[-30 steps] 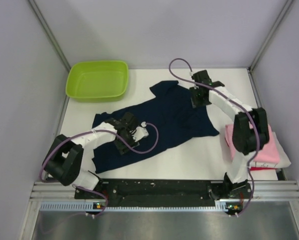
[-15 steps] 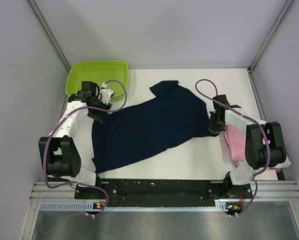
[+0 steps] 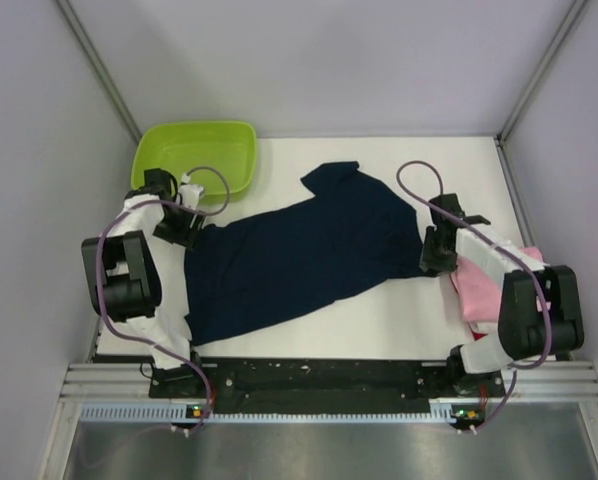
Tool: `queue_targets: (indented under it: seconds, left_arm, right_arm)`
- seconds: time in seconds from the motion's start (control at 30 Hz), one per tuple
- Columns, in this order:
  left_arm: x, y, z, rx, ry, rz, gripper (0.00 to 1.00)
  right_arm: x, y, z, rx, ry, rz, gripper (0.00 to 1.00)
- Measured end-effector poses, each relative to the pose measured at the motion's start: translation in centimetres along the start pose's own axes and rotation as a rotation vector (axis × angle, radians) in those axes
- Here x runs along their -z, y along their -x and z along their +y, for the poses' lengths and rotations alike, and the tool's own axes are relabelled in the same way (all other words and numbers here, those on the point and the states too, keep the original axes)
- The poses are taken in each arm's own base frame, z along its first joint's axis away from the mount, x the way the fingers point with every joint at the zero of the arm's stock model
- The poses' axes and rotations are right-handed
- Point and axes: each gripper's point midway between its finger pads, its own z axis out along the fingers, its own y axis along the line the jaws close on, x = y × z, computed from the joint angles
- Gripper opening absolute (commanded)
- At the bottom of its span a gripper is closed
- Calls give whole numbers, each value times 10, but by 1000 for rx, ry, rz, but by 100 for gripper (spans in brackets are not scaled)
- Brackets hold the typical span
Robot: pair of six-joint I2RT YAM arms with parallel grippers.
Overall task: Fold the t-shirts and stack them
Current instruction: Fold the flattened tshirt in 1/3 of the way
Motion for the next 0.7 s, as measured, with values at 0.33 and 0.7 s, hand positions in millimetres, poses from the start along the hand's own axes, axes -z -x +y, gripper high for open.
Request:
queue_targets:
  seconds: [0.33, 0.7]
  left_arm:
    - [-30, 18, -1, 51, -46, -52, 66]
    - [-41, 22, -26, 65, -184, -86, 0]
  right_arm:
    - [19, 11, -3, -44, 4, -76, 52]
    - [-11, 0, 6, -36, 9, 13, 4]
